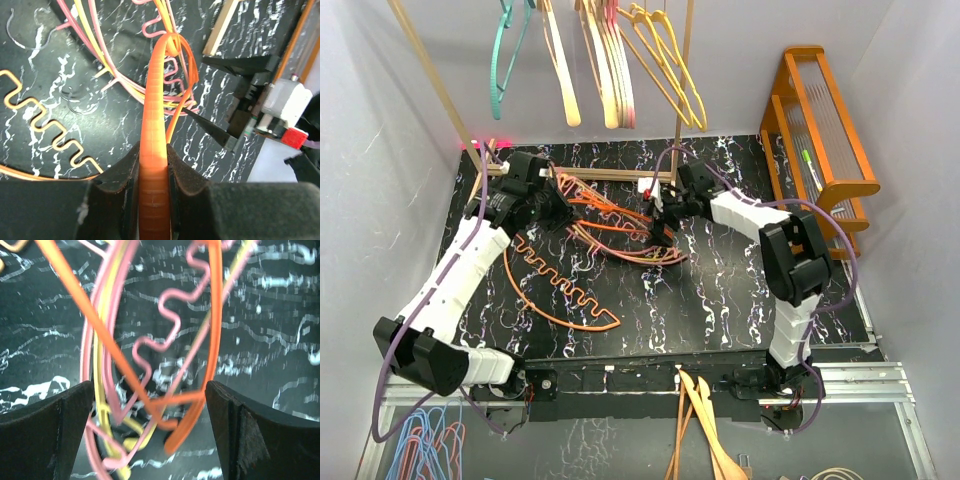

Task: Organize the hangers
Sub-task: Adjust the hanger at the center of the board.

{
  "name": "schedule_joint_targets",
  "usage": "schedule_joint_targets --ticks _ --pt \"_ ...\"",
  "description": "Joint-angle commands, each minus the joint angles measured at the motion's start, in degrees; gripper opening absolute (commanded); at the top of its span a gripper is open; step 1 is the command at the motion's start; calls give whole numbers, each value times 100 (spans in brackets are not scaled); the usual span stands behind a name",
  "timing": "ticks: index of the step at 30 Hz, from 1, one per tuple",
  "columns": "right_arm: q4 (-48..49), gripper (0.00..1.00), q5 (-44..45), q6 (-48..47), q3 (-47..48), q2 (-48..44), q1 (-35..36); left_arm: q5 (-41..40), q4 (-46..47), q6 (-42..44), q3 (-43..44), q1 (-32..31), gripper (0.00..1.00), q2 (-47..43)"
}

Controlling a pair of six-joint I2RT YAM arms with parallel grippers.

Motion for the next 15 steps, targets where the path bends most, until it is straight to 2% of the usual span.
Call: schedule_joint_targets --ticks 1,3,5,8,10,11,13,15 --pt "1909 99 1420 818 -947 -1012 81 315 -396 276 -645 -26 0 -491" --pt "1643 98 1047 945 -762 -1007 -21 605 -167 294 -1062 -22 0 -761" --pt "848 98 381 834 -311 -889 -214 379 -375 609 -986 -22 0 -926" --pt "-1528 98 -635 -293 628 -574 -355 -321 -1148 1344 -337 -22 0 -945" --pt "-2772 99 -881 -1349 1355 -330 -431 -515 -1362 1873 3 -28 0 -1010" --pt "-3183 98 -960 -1561 1616 -197 -500 -499 -1370 2144 109 -22 0 -1067" --pt "-3618 98 -1164 -1556 2248 108 -697 -178 -1262 2639 198 -26 0 -1195" --pt "-3707 99 -1435 -914 2971 591 -901 3 -1233 2937 130 -24 0 -1303"
